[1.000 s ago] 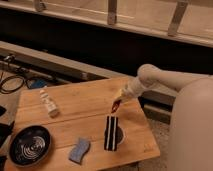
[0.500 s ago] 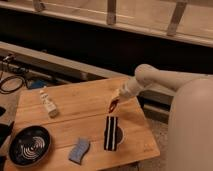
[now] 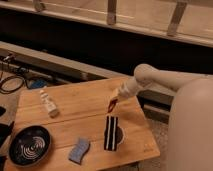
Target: Drag the pepper across the table
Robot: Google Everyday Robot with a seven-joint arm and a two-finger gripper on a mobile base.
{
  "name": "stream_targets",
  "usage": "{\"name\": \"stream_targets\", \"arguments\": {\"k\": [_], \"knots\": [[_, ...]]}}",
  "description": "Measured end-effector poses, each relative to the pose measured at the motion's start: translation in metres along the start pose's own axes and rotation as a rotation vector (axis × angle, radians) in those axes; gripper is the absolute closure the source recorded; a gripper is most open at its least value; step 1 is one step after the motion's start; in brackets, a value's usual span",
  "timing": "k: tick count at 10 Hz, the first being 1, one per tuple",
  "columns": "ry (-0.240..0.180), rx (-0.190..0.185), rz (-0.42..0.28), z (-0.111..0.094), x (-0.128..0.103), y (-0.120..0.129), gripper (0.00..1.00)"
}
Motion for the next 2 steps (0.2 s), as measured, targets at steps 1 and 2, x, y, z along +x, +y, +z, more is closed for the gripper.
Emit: {"name": "stream_targets", "arguments": {"k": [1, 2], "knots": [[0.0, -0.002, -0.001, 0.0013, -0.0009, 0.0027, 0.8], [0.0, -0.002, 0.002, 0.0004, 0.001, -0.0005, 0.8]]}}
